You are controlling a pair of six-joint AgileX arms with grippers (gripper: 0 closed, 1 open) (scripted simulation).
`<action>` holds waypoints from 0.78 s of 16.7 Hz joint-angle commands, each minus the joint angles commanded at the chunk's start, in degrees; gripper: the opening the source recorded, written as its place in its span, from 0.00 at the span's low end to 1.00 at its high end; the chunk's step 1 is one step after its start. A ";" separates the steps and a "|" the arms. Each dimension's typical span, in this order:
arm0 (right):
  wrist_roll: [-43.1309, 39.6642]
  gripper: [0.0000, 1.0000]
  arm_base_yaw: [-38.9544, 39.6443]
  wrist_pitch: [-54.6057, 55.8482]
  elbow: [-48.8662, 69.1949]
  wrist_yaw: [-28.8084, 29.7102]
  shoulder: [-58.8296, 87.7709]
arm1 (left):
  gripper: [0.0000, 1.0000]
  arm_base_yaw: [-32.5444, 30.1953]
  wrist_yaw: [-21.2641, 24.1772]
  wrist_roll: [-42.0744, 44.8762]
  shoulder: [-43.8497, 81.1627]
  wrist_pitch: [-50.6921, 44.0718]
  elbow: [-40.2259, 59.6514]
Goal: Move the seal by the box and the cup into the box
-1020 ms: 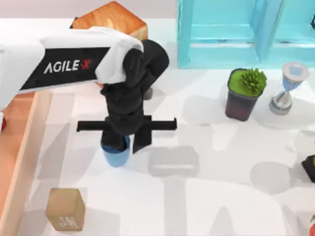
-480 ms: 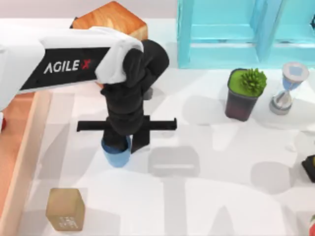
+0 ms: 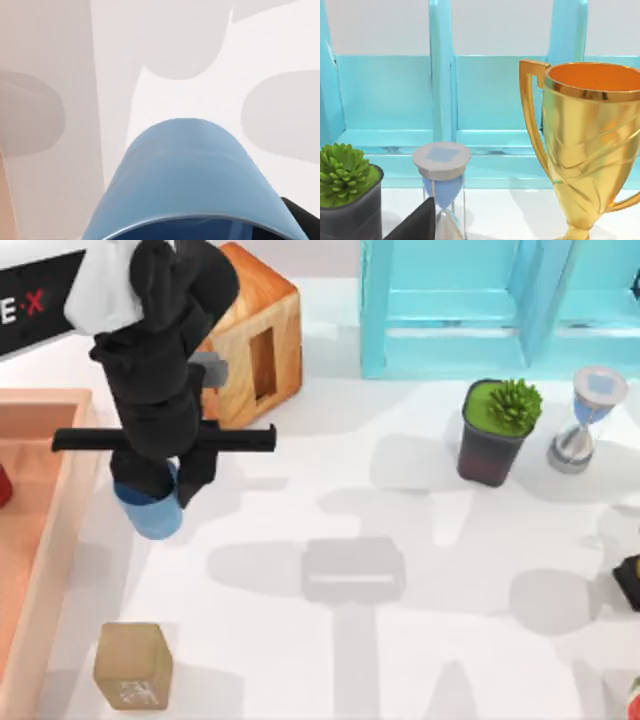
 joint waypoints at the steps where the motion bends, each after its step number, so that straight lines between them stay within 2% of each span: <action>1: 0.00 1.00 0.00 0.00 0.00 0.00 0.00 | 0.00 1.57 -0.01 1.54 -1.64 -2.03 0.33; 3: 0.00 1.00 0.00 0.00 0.00 0.00 0.00 | 0.00 3.76 -0.01 3.69 -3.98 -4.64 0.78; 9: 0.00 1.00 0.00 0.00 0.00 0.00 0.00 | 0.00 4.77 -0.15 4.96 -4.89 -4.85 0.04; 13: 0.00 1.00 0.00 0.00 0.00 0.00 0.00 | 0.00 12.82 -0.46 13.10 -11.08 -4.11 -6.40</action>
